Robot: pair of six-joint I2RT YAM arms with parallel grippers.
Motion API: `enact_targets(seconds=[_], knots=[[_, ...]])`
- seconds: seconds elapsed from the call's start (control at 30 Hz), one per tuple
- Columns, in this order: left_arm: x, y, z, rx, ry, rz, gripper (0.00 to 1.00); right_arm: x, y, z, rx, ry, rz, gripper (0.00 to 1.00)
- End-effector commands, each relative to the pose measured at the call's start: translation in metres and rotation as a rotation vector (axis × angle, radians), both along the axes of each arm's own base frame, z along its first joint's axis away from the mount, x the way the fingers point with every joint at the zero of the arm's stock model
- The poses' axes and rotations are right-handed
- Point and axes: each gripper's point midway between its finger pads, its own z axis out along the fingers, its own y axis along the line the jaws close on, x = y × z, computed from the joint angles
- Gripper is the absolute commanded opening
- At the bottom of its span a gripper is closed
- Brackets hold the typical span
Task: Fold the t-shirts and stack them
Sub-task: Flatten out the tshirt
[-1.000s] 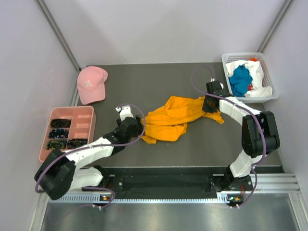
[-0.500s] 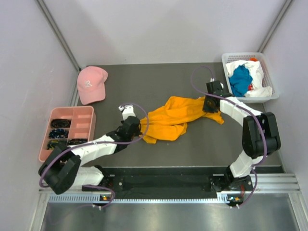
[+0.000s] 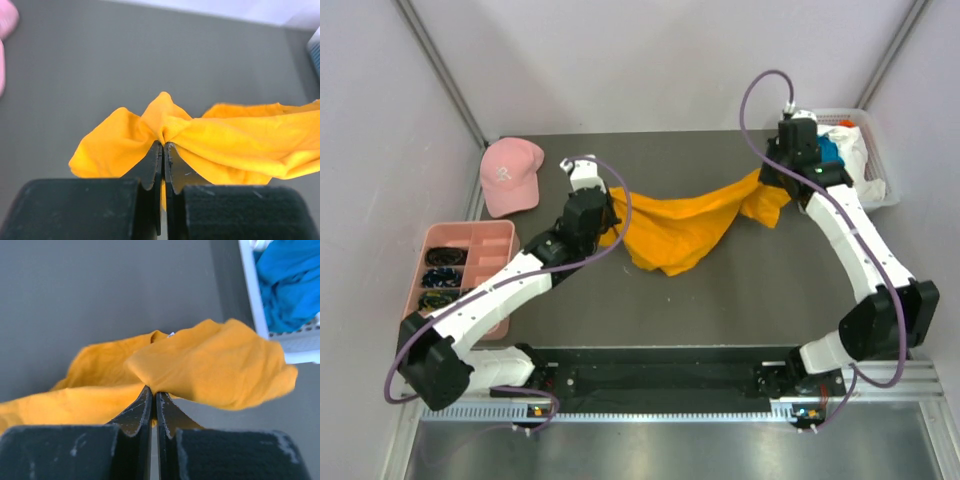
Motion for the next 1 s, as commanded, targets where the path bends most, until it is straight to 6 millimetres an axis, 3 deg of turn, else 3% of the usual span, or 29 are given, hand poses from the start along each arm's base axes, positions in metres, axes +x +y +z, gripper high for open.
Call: enact_targets(seconds=[0.0, 0.17, 0.3, 0.5, 0.97], knots=[[0.010, 0.006, 0.059, 0.066, -0.097, 0.012, 0.00, -0.017, -0.015, 0.078, -0.014, -0.142, -0.017, 0.00], [0.005, 0.026, 0.094, 0.111, -0.142, 0.070, 0.00, -0.036, -0.032, 0.121, -0.059, -0.219, -0.058, 0.00], [-0.003, 0.049, 0.117, 0.143, -0.177, 0.136, 0.00, -0.049, -0.050, 0.136, -0.117, -0.243, -0.117, 0.00], [-0.018, 0.076, 0.150, 0.186, -0.215, 0.206, 0.00, -0.066, -0.060, 0.149, -0.133, -0.278, -0.143, 0.00], [-0.045, 0.100, 0.201, 0.173, -0.288, 0.205, 0.00, -0.097, -0.047, 0.176, -0.058, -0.369, -0.041, 0.00]])
